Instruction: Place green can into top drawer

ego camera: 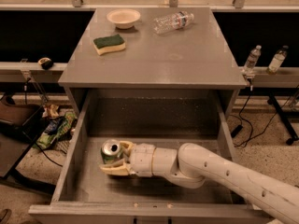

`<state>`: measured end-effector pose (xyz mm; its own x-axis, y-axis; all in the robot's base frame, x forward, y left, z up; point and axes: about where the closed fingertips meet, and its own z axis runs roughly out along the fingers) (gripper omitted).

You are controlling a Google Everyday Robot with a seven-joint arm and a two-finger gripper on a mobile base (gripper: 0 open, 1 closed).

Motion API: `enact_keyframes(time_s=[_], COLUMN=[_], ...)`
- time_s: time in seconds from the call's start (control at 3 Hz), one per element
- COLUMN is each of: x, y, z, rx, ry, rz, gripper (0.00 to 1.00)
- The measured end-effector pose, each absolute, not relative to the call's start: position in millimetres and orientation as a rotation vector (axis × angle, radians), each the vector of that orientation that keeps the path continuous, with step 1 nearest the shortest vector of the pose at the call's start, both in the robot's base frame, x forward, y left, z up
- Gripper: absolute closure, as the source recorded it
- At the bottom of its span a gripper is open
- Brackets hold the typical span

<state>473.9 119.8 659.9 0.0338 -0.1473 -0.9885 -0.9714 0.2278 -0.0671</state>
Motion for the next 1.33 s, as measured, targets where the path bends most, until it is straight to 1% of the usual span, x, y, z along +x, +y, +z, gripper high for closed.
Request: enact_keyframes(time_s=[0.33,0.67,1.33], x=[473.9,473.9,469.6], y=[119.8,119.8,119.4], z=[659.9,659.9,662.1], rx=[-1.158,-1.158,-1.142], ry=[1.376,1.376,1.381], rz=[0.927,0.927,0.925], gripper=[0.04,0.00,0.00])
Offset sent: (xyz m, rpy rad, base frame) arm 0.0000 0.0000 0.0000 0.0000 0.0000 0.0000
